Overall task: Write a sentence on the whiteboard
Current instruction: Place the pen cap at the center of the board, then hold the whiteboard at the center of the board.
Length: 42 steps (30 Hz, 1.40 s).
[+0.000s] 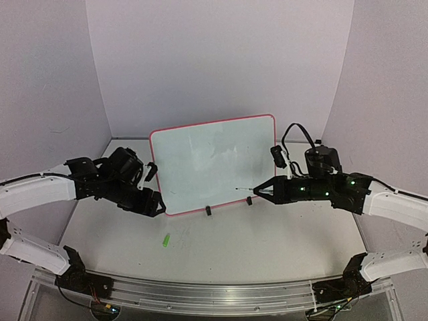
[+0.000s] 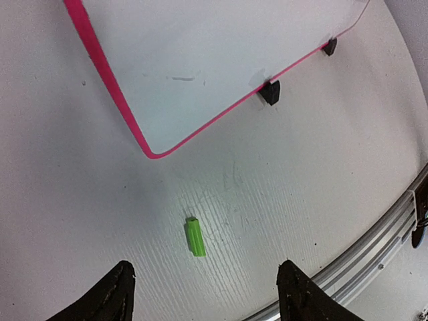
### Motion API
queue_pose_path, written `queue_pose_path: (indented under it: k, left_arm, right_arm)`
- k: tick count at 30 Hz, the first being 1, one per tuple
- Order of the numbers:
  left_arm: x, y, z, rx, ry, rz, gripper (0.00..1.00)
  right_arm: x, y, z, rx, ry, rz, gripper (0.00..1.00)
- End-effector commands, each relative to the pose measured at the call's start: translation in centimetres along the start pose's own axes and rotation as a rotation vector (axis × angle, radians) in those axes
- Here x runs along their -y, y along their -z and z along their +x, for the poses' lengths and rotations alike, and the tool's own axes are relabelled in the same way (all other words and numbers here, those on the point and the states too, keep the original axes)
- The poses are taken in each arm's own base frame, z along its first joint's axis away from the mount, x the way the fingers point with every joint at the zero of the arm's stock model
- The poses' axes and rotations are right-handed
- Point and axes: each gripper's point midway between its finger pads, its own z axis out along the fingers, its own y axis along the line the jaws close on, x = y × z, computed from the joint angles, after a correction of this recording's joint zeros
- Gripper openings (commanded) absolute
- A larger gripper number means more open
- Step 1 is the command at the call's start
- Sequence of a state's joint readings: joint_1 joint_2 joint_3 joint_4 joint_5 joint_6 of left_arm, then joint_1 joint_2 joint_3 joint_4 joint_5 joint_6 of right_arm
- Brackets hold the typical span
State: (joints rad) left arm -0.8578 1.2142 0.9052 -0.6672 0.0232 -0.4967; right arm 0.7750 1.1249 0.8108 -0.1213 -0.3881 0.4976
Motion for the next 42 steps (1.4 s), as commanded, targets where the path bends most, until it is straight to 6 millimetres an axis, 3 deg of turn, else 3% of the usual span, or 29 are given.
queue_pose_path:
  k: [1,5,9,11,13,18,20,23,30,42]
  left_arm:
    - [-0.7,4.3,-3.0,0.019,-0.016,0.040,0.73]
    - [-1.8,5.6,-6.0,0.007,-0.033,0.073,0.73]
    - [-1.2,7.2,-9.8,0.070,-0.103,0.154,0.73]
    - [-1.9,7.5,-11.5,0.103,-0.091,0.215,0.73]
    - [-2.5,7.9,-12.8,0.130,-0.083,0.273,0.73]
    - [-1.9,9.0,-15.2,0.225,-0.143,0.350,0.72]
    - [-2.8,9.6,-16.2,0.281,-0.150,0.346,0.71]
    - [-4.2,10.0,-16.8,0.318,-0.147,0.346,0.71]
    - [-4.0,9.9,-18.1,0.367,-0.234,0.372,0.67]
    - [-4.7,7.8,-20.6,0.377,-0.313,0.365,0.53]
  right_arm:
    - [-1.2,1.0,-2.1,0.078,0.039,-0.011,0.00]
    - [-1.9,0.7,-2.5,0.083,0.055,-0.031,0.00]
    - [-2.9,0.2,-2.9,0.093,0.077,-0.071,0.00]
    - [-3.6,-0.2,-3.0,0.094,0.081,-0.112,0.00]
    - [-4.4,-0.5,-3.3,0.098,0.082,-0.157,0.00]
    - [-6.9,-1.3,-3.6,0.072,0.123,-0.305,0.00]
    - [-7.8,-1.7,-4.1,0.055,0.135,-0.369,0.00]
    - [-8.6,-2.5,-5.1,0.039,0.143,-0.429,0.00]
    - [-9.9,-5.5,-8.1,0.027,0.180,-0.486,0.00]
    - [-9.3,-10.7,-11.8,0.073,0.216,-0.437,0.00]
